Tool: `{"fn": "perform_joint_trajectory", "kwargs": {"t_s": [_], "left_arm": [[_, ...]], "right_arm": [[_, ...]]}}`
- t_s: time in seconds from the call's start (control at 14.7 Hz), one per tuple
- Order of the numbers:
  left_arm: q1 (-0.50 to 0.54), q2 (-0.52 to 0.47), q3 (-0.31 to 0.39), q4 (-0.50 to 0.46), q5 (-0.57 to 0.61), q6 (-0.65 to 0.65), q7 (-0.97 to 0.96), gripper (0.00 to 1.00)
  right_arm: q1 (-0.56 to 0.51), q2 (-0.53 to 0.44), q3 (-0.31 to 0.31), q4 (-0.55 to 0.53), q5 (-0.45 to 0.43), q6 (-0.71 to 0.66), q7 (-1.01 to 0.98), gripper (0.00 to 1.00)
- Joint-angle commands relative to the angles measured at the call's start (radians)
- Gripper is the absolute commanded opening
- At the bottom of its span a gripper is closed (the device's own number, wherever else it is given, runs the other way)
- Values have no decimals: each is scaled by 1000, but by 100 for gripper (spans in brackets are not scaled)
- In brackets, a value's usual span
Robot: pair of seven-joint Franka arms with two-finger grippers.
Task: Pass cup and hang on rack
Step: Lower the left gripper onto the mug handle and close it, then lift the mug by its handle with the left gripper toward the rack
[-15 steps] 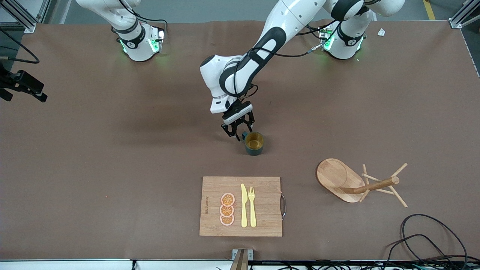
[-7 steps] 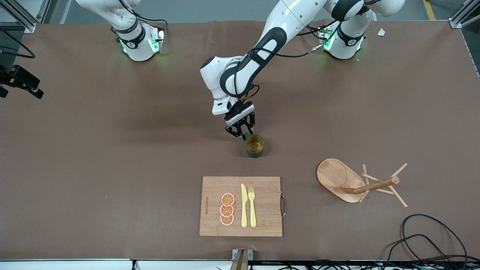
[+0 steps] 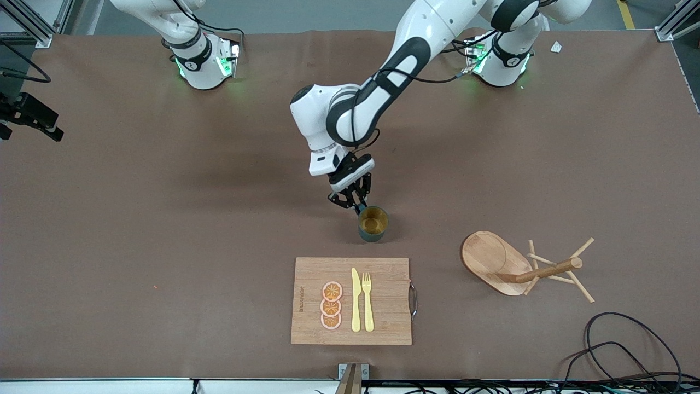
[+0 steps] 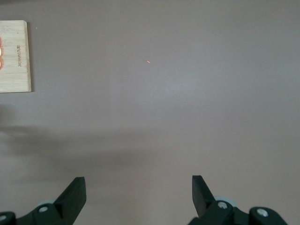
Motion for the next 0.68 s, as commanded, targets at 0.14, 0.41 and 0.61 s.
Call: {"fn": "perform_joint_trajectory", "kwargs": {"t_s": [0.14, 0.41, 0.61], "left_arm": [[110, -144, -10, 16, -228, -6, 180, 0], [233, -262, -10, 16, -463, -6, 347, 0], [339, -329, -10, 12, -673, -6, 488, 0]], "right_arm": [[-1, -13, 5, 0, -9, -8, 0, 100], [-1, 4, 5, 35, -12, -10, -14, 100], [-2, 4, 5, 37, -14, -7, -8, 100]]}}
